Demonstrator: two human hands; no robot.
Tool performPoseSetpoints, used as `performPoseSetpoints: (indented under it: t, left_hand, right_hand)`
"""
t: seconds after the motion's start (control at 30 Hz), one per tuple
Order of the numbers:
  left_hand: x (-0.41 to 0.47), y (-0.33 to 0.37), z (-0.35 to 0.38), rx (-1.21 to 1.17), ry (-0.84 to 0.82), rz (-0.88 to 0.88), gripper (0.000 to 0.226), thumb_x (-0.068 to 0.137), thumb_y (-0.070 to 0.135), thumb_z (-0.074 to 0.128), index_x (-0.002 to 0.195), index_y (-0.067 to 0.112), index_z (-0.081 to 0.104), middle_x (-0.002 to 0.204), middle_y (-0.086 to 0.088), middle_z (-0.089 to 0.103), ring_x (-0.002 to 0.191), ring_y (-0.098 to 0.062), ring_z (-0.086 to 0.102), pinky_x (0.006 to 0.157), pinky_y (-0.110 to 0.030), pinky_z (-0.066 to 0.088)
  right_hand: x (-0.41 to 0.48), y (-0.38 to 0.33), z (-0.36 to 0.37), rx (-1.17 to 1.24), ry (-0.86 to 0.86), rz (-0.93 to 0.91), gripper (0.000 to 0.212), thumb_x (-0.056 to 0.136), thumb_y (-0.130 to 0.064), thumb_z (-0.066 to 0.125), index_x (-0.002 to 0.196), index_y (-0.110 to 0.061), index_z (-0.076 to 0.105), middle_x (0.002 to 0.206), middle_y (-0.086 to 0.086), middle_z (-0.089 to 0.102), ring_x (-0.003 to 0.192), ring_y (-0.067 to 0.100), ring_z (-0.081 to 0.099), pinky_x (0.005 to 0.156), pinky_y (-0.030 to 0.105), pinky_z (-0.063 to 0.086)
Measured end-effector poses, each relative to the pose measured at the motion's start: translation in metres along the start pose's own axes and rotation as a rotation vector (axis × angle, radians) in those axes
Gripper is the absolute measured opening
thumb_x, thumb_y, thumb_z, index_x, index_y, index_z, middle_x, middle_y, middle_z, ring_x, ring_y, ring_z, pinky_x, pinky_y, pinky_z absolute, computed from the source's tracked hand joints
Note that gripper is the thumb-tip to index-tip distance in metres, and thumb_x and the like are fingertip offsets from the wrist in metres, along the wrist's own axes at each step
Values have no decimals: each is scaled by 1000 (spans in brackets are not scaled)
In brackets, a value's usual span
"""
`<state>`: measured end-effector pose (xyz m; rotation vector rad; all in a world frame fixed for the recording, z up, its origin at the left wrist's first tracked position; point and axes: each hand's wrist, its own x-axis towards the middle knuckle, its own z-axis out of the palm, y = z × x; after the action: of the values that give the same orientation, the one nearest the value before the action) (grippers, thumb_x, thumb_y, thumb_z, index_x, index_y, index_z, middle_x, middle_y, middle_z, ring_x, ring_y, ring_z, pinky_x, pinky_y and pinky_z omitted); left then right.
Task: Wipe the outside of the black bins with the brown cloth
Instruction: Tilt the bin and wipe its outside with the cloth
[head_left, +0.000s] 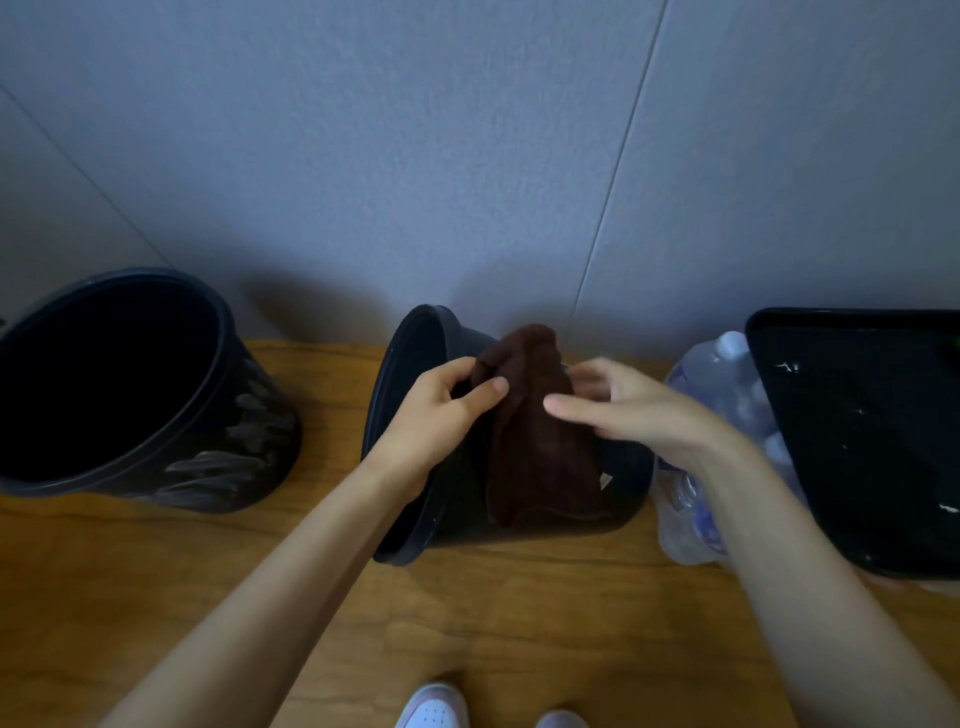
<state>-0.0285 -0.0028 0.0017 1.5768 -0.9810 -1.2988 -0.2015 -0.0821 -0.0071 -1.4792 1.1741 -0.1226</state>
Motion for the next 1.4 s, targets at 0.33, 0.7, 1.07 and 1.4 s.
performPoseSetpoints:
  t: [0.33, 0.7, 1.07, 1.4]
  left_hand:
    - [5, -9, -16, 161, 58, 97, 36, 93, 15, 51, 127, 28, 54, 131, 7, 55, 122, -9, 49, 102, -32, 43]
    - [1, -19, -14, -64, 114, -60, 36, 95, 18, 49, 130, 21, 45, 113, 2, 62, 106, -15, 60, 88, -29, 50]
    - [-1, -25, -30, -104, -22, -136, 55, 76, -12, 39, 115, 22, 58, 107, -13, 62, 101, -31, 58, 85, -40, 48]
    - [4, -32, -27, -41, -62, -83, 60, 67, -16, 43, 117, 15, 51, 84, -6, 56, 81, -23, 56, 68, -31, 47]
  right_hand:
    - [6, 11, 3, 499, 316, -88, 38, 75, -10, 72, 112, -13, 62, 105, 9, 69, 96, 27, 66, 86, 38, 53]
    - [25, 30, 37, -270, 736, -303, 30, 83, -24, 67, 106, -16, 50, 108, -3, 51, 98, 13, 50, 73, 15, 35]
    - [32, 62, 47, -563, 564, -544, 56, 88, -57, 36, 138, -32, 42, 139, -4, 41, 129, 16, 28, 108, 45, 25]
    - [27, 8, 125, -460, 614, -485, 55, 94, -49, 16, 147, -37, 11, 153, 0, 27, 138, 24, 21, 107, 44, 23]
